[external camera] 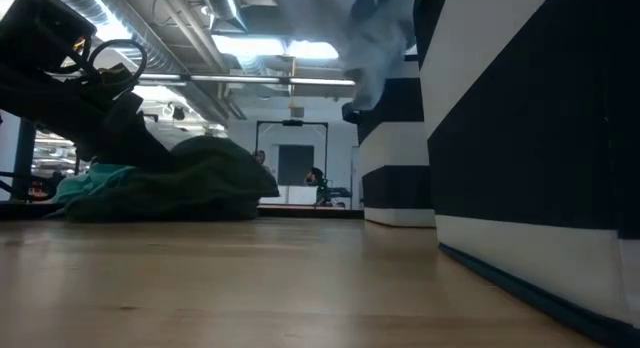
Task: Sort clothes
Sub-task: Put the blue patient gown into the bottom blue laundry organizer
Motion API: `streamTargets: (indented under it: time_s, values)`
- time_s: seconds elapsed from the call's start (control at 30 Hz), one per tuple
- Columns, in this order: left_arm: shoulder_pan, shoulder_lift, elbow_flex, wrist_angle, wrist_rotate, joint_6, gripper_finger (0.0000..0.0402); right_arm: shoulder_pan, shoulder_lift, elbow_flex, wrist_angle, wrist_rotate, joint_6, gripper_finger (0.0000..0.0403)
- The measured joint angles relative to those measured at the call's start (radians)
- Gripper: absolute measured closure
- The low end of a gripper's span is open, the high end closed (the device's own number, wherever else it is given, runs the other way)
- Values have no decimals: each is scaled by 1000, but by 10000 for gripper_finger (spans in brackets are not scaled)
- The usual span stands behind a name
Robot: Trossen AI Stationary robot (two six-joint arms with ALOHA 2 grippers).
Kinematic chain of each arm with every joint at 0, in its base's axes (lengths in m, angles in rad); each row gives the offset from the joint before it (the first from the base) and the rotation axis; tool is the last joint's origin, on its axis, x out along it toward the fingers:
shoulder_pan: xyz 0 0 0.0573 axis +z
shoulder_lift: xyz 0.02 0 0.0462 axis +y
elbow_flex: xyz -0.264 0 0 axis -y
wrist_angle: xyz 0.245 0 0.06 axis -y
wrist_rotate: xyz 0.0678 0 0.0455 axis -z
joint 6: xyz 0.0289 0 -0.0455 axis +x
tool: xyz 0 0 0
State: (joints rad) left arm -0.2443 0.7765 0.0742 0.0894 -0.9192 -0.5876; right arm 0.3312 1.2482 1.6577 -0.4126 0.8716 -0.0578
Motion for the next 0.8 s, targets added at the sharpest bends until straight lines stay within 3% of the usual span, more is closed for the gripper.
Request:
streamTargets:
  time_s: [0.33, 0.8]
  values:
    - [0, 0, 0, 0, 0, -17, 208, 214, -17, 0, 26, 219, -16, 381]
    - [0, 0, 0, 2, 0, -33, 208, 529, -16, 0, 300, 491, -187, 381]
